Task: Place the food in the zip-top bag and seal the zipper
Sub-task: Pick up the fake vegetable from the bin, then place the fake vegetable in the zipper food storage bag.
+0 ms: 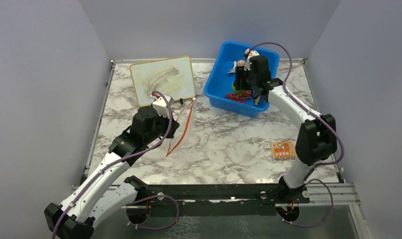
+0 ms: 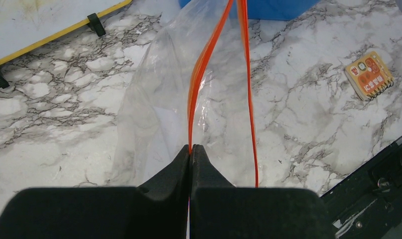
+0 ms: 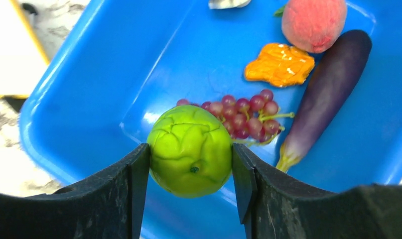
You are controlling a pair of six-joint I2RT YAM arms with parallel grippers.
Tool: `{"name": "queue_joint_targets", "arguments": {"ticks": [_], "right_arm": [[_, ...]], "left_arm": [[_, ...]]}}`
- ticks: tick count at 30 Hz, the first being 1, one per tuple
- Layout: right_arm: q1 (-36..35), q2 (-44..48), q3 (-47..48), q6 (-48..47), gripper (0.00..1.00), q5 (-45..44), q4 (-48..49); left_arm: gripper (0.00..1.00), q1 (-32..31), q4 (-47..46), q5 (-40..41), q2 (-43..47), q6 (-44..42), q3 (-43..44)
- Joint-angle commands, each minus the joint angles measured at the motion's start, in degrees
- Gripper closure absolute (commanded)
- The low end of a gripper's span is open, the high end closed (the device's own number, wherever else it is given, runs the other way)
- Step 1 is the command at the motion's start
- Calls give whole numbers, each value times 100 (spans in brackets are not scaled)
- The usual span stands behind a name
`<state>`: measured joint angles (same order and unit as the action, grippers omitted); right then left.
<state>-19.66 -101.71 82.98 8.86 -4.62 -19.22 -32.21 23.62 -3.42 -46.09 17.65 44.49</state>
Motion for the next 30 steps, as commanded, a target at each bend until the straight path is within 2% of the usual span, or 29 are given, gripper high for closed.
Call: {"name": "queue_joint_targets", "arguments": {"ticks": [1, 8, 16, 19, 24, 30], "right_arm": [[15, 822, -477, 352, 73, 451, 313], [-42, 1935, -908, 684, 73, 1272, 81], [-347, 3277, -2090, 1738, 76, 2878, 986], [-739, 3449, -2404, 2234, 77, 3224, 1355], [-1467, 3484, -2662, 2725, 78, 3295, 1818], [-1801, 3489, -2902, 3169, 78, 3339, 2264]], "left_arm": [[100, 46, -207, 287, 10, 277, -31], [100, 44, -455, 214, -371, 803, -3], [100, 45, -786, -39, -852, 1037, 38], [100, 42, -1052, -245, -1006, 1119, 3], [100, 40, -1355, -597, -1194, 1284, -70], [100, 39, -1491, -765, -1199, 1428, -222]]}}
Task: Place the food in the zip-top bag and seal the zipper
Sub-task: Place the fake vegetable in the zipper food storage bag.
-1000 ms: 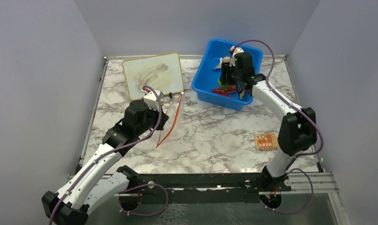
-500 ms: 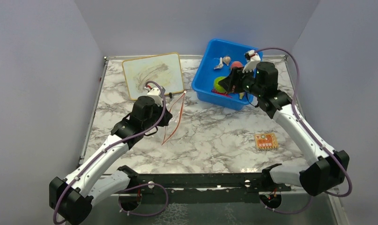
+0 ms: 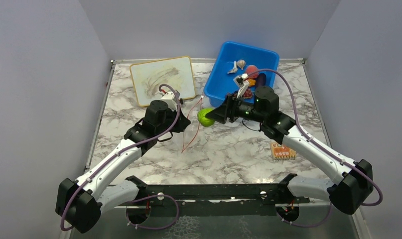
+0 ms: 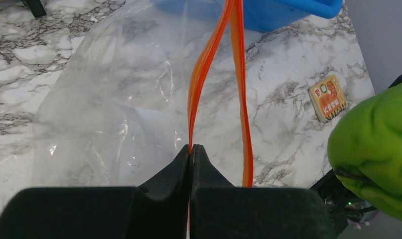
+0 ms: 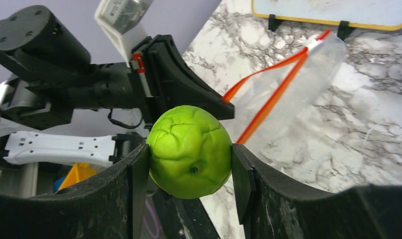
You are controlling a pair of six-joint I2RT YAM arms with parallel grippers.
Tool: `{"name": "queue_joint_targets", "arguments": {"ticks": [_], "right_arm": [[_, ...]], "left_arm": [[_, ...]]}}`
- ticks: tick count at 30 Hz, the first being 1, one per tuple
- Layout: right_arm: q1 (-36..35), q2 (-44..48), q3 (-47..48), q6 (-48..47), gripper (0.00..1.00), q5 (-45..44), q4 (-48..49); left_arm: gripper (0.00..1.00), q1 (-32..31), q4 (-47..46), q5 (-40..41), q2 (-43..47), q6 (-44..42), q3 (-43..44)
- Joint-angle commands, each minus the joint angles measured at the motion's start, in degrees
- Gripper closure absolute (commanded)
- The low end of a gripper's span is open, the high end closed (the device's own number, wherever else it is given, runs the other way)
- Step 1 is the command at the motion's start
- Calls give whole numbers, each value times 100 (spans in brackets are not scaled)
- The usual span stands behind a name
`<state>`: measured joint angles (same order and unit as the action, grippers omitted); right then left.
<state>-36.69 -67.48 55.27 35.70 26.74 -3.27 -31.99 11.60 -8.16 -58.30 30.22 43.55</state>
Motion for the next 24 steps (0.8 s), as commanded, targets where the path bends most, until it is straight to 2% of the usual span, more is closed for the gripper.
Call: {"name": "queue_joint_targets", "arguments": {"ticks": [1, 6, 13, 24], "right_arm": [[-117, 64, -185, 562, 78, 225, 819], [-223, -104, -289, 875, 78, 419, 1093], [-378, -270, -411, 895, 78, 37, 1183], [-383, -507, -395, 520, 78, -408, 767]], "left_arm": [[100, 18, -289, -298, 33, 183, -142], [100, 18, -304, -486, 24, 194, -121], [100, 18, -359, -709, 101, 301, -130], [100, 22, -422, -1051, 419, 389, -53]]}}
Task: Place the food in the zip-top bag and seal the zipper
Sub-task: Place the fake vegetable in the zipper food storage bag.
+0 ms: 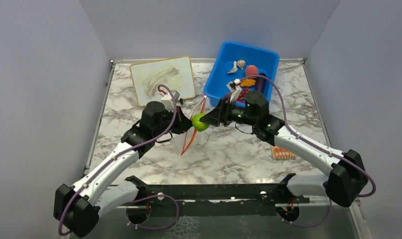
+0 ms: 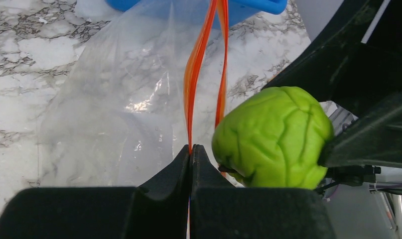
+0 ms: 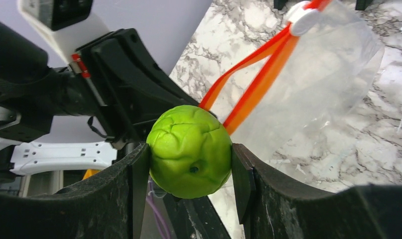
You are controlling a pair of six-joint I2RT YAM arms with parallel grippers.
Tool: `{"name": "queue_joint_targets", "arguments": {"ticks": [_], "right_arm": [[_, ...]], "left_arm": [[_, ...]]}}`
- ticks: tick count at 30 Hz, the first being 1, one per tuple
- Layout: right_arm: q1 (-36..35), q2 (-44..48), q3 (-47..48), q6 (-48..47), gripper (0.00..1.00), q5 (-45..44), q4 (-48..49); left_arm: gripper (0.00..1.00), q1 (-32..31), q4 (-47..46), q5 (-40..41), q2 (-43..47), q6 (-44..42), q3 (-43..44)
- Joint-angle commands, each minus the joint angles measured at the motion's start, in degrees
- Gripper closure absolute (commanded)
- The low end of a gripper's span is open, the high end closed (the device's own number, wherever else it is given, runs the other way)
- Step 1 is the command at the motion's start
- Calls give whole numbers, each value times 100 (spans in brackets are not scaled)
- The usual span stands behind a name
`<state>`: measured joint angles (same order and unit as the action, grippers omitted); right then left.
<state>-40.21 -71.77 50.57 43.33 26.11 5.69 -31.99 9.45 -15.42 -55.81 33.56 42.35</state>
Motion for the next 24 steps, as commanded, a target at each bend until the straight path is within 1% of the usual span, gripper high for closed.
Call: {"name": "queue_joint_targets", "arguments": {"ticks": [1, 6, 10, 13, 16, 24], "right_arm": [[-31, -104, 98, -288, 78, -393, -184], [-27, -187, 182, -463, 78, -653, -419], [-30, -136, 199, -467, 78, -749, -562], [-31, -11, 181, -206, 78, -411, -284], [-31, 67, 126, 108, 79, -140, 200], [-31, -102, 12, 487, 80, -205, 640]], "left_arm": [[100, 14, -234, -357, 176, 54, 71], [100, 18, -265, -421, 226, 52, 89], [100, 17, -181, -233, 203, -89, 83], [100, 17, -141, 8, 78, -234, 43], [100, 18, -300, -70, -112, -156, -48], [100, 16, -638, -134, -303, 13, -322]]}}
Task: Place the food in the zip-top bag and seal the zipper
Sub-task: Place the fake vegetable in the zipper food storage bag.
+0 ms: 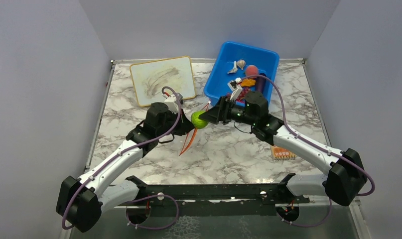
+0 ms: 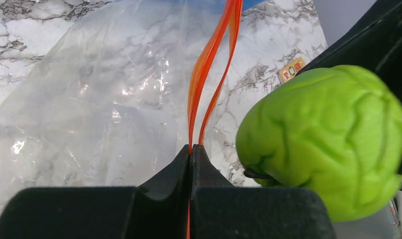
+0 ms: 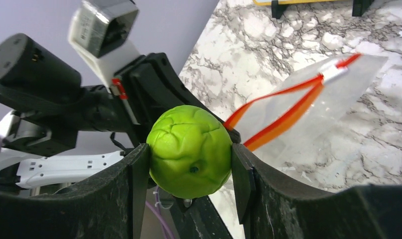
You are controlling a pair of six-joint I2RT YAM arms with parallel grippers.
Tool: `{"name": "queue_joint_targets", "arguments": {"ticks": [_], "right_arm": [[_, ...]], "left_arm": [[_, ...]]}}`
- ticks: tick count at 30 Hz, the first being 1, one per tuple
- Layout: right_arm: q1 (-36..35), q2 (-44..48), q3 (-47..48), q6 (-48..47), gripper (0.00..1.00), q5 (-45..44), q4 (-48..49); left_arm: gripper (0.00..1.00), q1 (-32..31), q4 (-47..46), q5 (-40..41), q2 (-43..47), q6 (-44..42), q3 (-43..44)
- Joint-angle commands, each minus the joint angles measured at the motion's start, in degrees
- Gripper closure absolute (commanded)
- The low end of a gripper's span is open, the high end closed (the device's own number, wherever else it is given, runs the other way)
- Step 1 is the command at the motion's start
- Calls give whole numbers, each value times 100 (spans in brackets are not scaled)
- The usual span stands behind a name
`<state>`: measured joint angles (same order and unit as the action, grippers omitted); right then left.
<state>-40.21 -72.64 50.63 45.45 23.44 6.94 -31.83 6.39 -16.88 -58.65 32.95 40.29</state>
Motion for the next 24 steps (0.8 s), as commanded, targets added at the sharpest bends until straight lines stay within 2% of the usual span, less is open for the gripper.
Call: {"name": "queue_joint_targets", "arguments": {"ticks": [1, 11, 24], "right_arm": [[-31, -61, -24, 300, 80, 25, 565], [-39, -684, -256, 411, 80, -202, 888], [-32, -610, -657, 192, 80, -666, 813]], "left_arm": [[100, 2, -365, 12, -27, 91, -144], [100, 2, -470, -131, 155, 259, -264], [100, -1, -275, -10, 483, 435, -61]]}}
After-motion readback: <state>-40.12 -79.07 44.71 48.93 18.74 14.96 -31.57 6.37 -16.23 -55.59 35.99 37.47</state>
